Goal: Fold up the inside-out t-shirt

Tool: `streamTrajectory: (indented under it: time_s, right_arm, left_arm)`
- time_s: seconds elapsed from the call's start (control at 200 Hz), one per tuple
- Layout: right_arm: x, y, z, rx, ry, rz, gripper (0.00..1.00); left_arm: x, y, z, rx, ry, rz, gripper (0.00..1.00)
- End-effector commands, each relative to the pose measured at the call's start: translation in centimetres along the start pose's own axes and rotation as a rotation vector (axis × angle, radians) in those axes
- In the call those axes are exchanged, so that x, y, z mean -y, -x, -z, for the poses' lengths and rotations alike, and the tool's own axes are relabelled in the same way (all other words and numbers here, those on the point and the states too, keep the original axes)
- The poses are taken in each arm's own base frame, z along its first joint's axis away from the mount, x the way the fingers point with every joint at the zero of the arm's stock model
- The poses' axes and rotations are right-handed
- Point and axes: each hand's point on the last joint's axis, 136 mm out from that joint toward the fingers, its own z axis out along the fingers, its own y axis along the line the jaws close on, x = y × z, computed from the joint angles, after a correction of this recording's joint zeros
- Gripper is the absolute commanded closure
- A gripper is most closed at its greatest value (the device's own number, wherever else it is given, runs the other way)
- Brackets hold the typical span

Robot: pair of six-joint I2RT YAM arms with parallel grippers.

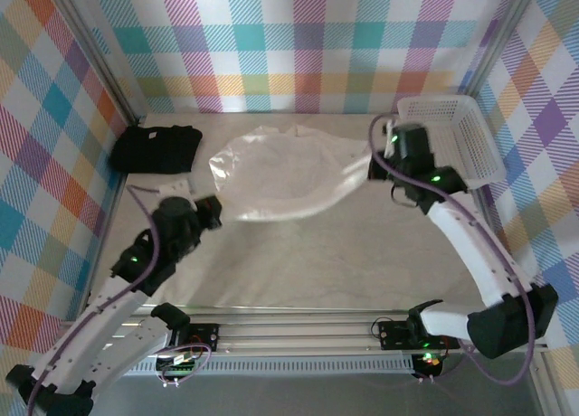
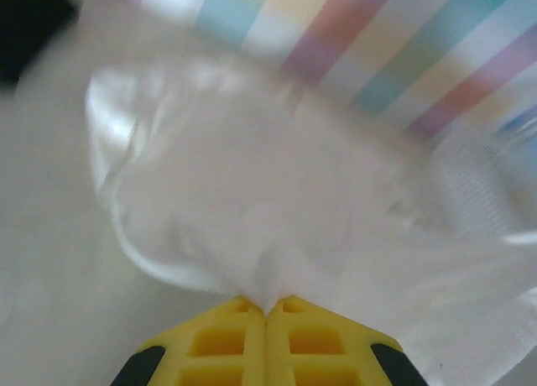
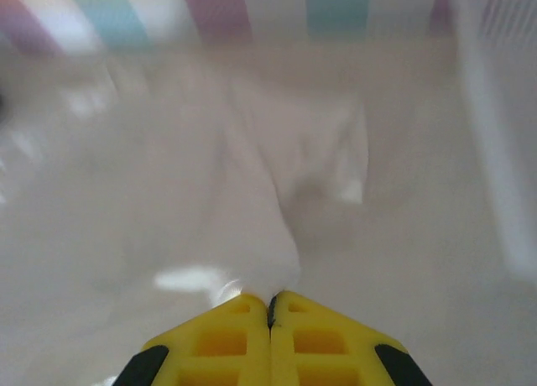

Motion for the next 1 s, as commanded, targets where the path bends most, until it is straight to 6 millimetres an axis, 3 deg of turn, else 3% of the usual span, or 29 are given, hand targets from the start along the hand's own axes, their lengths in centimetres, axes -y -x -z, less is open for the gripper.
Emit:
streamTrajectory:
  time_s: [0.0, 0.08, 0.16, 0.27, 0.36, 0.46, 0.6, 0.665, 0.76, 0.835, 0.92, 0.995]
  right_arm:
    - [-0.8, 8.3, 7.1, 0.254, 0.025, 0.079, 1.00]
    - [-1.4, 10.7, 11.1, 0.337, 0.059, 0.095, 1.00]
    - [-1.7, 11.6, 15.2, 0.410, 0.104, 0.093, 1.00]
    - [-2.1, 11.5, 20.2, 0.495, 0.175, 0.082, 1.00]
    - [-2.4, 11.1, 21.4, 0.494, 0.204, 0.082, 1.00]
    - [-2.4, 10.4, 18.5, 0.427, 0.183, 0.092, 1.00]
    - [-0.9, 9.6, 10.2, 0.317, 0.042, 0.139, 1.00]
    - [0.4, 10.0, 6.1, 0.275, -0.025, 0.148, 1.00]
    - [1.1, 13.0, 1.3, 0.276, -0.027, 0.129, 1.00]
    - [0.3, 17.7, -0.7, 0.336, -0.014, 0.149, 1.00]
    - [-1.2, 22.8, 0.2, 0.442, 0.024, 0.163, 1.00]
    - [-2.0, 26.9, 3.5, 0.566, 0.034, 0.179, 1.00]
  left_arm:
    - [4.2, 8.4, 3.4, 0.173, -0.058, -0.081, 1.00]
    - [6.8, 11.5, 6.0, 0.226, -0.143, -0.098, 1.00]
    - [8.4, 13.3, 8.7, 0.260, -0.212, -0.101, 1.00]
    - [8.3, 14.7, 11.0, 0.303, -0.215, -0.097, 1.00]
    - [7.1, 14.6, 10.0, 0.282, -0.122, -0.109, 1.00]
    - [5.7, 13.6, 6.5, 0.231, -0.007, -0.130, 1.00]
    - [2.6, 12.2, -1.8, 0.108, 0.104, -0.083, 1.00]
    - [0.4, 12.6, -5.6, 0.083, 0.158, -0.047, 1.00]
    - [0.0, 15.5, -9.6, 0.114, 0.201, -0.069, 1.00]
    - [1.4, 19.5, -11.3, 0.177, 0.179, -0.075, 1.00]
    - [4.5, 24.7, -11.2, 0.262, 0.116, -0.099, 1.00]
    - [7.9, 29.4, -8.4, 0.373, 0.041, -0.127, 1.00]
